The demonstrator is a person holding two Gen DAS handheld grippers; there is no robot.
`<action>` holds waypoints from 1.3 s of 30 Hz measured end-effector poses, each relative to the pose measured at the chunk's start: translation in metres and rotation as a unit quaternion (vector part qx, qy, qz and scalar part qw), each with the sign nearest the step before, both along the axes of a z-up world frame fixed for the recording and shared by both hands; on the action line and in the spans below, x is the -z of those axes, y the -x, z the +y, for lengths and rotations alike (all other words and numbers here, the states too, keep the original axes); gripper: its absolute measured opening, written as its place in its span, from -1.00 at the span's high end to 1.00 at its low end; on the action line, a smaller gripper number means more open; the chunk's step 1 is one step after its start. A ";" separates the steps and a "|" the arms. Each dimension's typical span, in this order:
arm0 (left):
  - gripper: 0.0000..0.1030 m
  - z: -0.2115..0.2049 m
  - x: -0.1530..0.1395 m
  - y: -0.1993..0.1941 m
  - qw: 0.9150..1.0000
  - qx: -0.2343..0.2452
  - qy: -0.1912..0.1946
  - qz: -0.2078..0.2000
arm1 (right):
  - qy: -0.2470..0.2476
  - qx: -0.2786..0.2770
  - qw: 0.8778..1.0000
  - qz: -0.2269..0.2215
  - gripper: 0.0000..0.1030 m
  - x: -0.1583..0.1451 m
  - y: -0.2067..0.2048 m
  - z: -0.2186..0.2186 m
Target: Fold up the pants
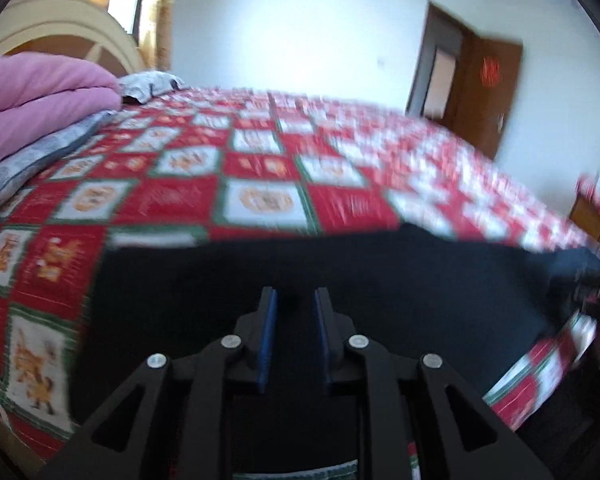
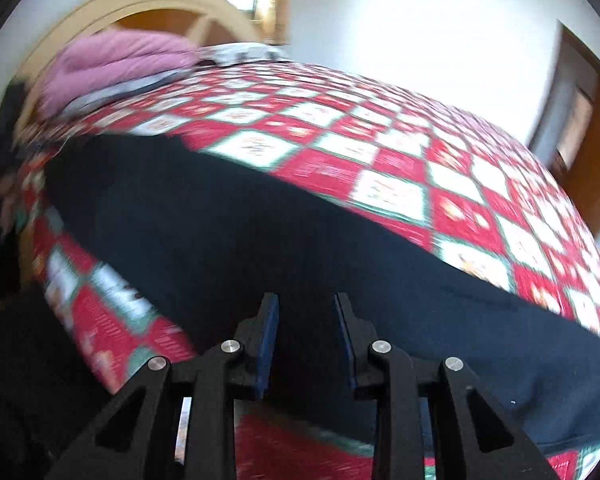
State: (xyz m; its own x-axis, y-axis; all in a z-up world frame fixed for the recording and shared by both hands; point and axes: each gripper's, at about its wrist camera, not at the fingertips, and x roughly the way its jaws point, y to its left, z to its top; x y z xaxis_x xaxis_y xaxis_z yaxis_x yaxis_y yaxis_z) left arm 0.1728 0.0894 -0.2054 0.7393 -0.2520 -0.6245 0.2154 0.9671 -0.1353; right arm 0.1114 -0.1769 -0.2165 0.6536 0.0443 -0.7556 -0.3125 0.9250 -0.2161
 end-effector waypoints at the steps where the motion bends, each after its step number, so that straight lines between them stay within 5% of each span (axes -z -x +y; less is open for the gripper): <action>1: 0.58 -0.005 0.007 -0.002 1.000 -0.001 -0.012 0.007 | 0.008 0.028 1.000 0.008 0.43 0.005 -0.009 -0.011; 9: 0.51 -0.014 -0.002 0.009 1.000 0.015 -0.008 -0.010 | 0.003 0.131 0.991 -0.010 0.41 -0.010 -0.022 -0.049; 12: 0.18 -0.029 -0.006 0.018 0.999 0.033 -0.009 -0.022 | -0.037 0.089 0.995 -0.007 0.37 -0.018 -0.010 -0.031; 14: 0.15 -0.041 -0.004 0.022 0.998 0.056 -0.008 -0.023 | -0.051 0.024 0.998 0.004 0.29 -0.016 -0.002 -0.004; 17: 0.15 -0.055 0.004 0.025 0.997 0.072 -0.027 -0.016 | 0.009 -0.034 0.999 0.015 0.29 0.002 -0.002 0.036; 19: 0.15 -0.056 0.013 0.025 0.996 0.077 -0.034 -0.006 | 0.050 -0.014 0.999 0.014 0.29 0.013 -0.016 0.041; 22: 0.15 -0.052 0.014 0.028 0.995 0.085 -0.041 -0.020 | -0.005 0.046 0.998 0.033 0.05 0.010 -0.043 0.006; 26: 0.14 -0.048 0.012 0.026 0.997 0.075 -0.011 -0.016 | 0.020 0.095 0.995 0.001 0.02 -0.001 -0.038 -0.015; 29: 0.10 -0.051 0.013 0.026 0.997 0.071 -0.013 -0.018 | -0.023 0.048 0.999 -0.004 0.02 -0.010 -0.018 0.001; 33: 0.10 -0.050 0.008 0.027 0.998 0.064 0.001 -0.015 | 0.002 -0.061 0.998 -0.009 0.02 0.003 0.007 0.057; 35: 0.10 -0.051 0.001 0.031 0.997 0.068 0.014 -0.025 | 0.051 -0.069 0.996 0.012 0.02 0.024 0.008 0.074; 37: 0.09 -0.056 -0.008 0.035 0.996 0.078 0.019 -0.040 | 0.032 -0.069 0.997 0.027 0.02 0.028 0.009 0.073; 39: -0.13 -0.062 -0.015 0.038 0.995 0.086 0.025 -0.051 | -0.013 -0.074 0.997 0.027 0.02 0.015 0.009 0.065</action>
